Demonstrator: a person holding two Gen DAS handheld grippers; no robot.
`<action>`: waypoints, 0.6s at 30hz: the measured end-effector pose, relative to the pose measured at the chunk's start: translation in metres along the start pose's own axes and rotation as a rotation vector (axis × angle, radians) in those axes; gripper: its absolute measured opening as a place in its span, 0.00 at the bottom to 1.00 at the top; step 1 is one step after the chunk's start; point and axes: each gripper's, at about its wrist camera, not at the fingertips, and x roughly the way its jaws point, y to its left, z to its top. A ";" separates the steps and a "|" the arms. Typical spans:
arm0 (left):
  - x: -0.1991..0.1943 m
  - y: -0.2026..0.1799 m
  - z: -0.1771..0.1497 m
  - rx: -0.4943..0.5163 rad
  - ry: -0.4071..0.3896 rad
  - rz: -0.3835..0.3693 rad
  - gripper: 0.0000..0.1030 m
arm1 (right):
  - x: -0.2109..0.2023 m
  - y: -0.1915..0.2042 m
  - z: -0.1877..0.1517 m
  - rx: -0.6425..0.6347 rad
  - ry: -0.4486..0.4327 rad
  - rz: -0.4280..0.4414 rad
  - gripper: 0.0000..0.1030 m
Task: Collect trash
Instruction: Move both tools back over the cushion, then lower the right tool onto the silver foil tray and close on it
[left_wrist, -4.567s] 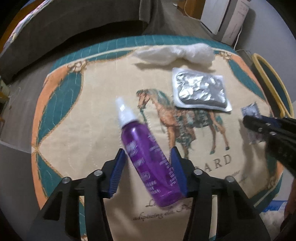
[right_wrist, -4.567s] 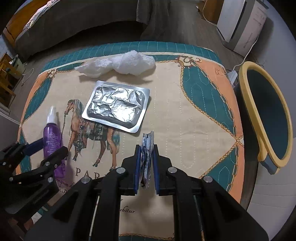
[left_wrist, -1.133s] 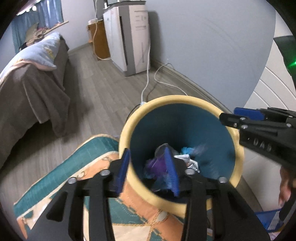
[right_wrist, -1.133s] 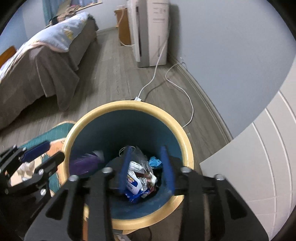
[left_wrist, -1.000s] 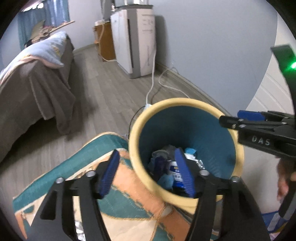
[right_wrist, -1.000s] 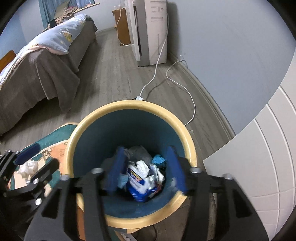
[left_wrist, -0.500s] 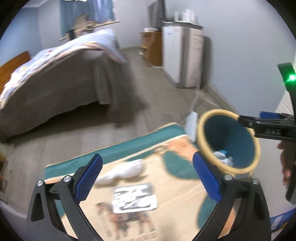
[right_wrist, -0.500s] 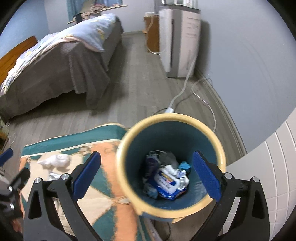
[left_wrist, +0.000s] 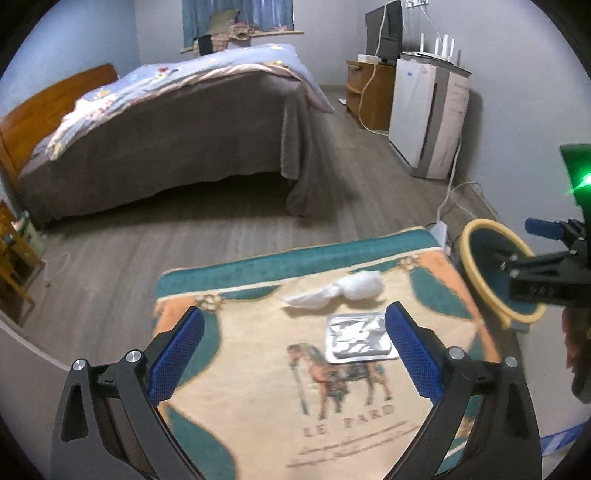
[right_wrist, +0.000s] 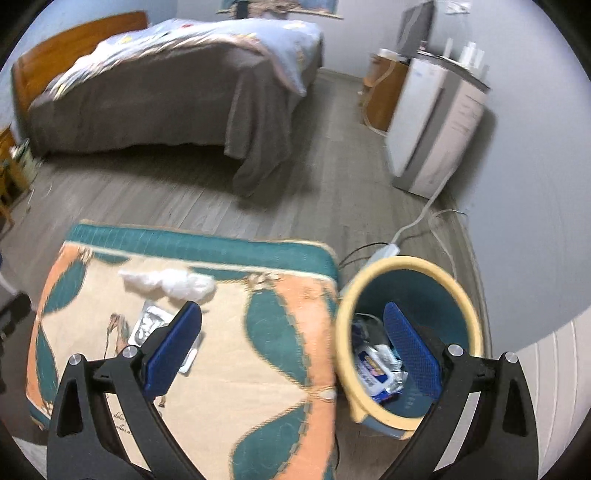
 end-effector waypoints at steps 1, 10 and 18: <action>0.002 0.004 -0.002 0.015 -0.001 0.013 0.94 | 0.005 0.007 -0.003 -0.012 0.013 0.005 0.94; 0.047 0.031 -0.005 0.054 0.058 0.037 0.94 | 0.073 0.052 -0.010 -0.079 0.125 0.049 0.94; 0.094 0.048 0.004 0.022 0.116 0.033 0.94 | 0.111 0.085 -0.025 -0.220 0.200 0.221 0.94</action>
